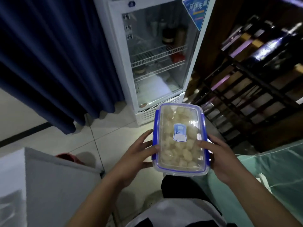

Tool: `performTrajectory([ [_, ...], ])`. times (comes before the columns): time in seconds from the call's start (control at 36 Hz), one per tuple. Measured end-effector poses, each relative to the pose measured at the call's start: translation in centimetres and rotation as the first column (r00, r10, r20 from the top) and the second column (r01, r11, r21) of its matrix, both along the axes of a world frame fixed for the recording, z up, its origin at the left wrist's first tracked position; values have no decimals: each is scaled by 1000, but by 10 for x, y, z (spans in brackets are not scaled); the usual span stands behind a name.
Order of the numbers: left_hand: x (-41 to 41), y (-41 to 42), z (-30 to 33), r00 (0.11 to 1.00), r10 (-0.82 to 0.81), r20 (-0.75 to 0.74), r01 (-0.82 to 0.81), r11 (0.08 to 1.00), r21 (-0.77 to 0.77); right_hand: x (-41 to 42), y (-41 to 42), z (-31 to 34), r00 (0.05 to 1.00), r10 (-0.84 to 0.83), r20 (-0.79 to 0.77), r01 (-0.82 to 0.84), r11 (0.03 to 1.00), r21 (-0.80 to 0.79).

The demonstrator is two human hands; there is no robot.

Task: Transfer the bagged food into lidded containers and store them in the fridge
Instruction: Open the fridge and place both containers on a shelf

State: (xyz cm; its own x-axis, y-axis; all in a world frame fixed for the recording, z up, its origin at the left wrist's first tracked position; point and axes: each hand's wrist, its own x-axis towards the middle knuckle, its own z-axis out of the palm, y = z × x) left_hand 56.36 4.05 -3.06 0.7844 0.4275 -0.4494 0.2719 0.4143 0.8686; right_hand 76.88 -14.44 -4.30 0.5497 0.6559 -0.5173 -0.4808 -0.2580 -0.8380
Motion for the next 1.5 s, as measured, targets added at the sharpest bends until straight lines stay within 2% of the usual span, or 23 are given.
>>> performTrajectory([
  [0.11, 52, 78, 3, 986, 161, -51, -154, 981, 113, 34, 33, -12, 998, -50, -31, 50, 999, -16],
  [0.28, 149, 225, 18, 948, 317, -20, -297, 908, 295, 94, 96, -28, 992, -103, -71, 99, 993, -62],
  [0.44, 237, 344, 44, 901, 434, 12, -384, 783, 490, 161, 162, -28, 992, -102, -79, 96, 992, -86],
  [0.53, 262, 388, 47, 865, 501, 32, -438, 723, 534, 191, 193, -23, 990, -118, -71, 111, 990, -92],
  [0.75, 275, 426, 10, 842, 524, 129, -507, 685, 524, 221, 241, -10, 987, -157, -38, 154, 986, -71],
  [0.97, 264, 423, 6, 853, 496, 164, -509, 719, 473, 175, 243, 2, 951, -307, -23, 302, 946, -120],
  [1.19, 230, 321, -4, 914, 310, 263, -404, 754, 518, 107, 213, 11, 841, -539, -52, 521, 832, -194],
  [1.28, 227, 286, -13, 951, 183, 251, -287, 824, 489, 76, 200, 15, 773, -634, -32, 612, 757, -229],
  [1.31, 229, 277, -15, 962, 130, 241, -240, 825, 512, 66, 195, 16, 742, -670, -30, 646, 726, -237],
  [1.39, 242, 248, -17, 969, -72, 235, -104, 745, 659, 36, 174, 20, 637, -770, -40, 740, 625, -248],
  [1.5, 268, 199, -16, 927, -276, 255, 62, 783, 619, 5, 139, 23, 514, -854, -74, 817, 514, -260],
])
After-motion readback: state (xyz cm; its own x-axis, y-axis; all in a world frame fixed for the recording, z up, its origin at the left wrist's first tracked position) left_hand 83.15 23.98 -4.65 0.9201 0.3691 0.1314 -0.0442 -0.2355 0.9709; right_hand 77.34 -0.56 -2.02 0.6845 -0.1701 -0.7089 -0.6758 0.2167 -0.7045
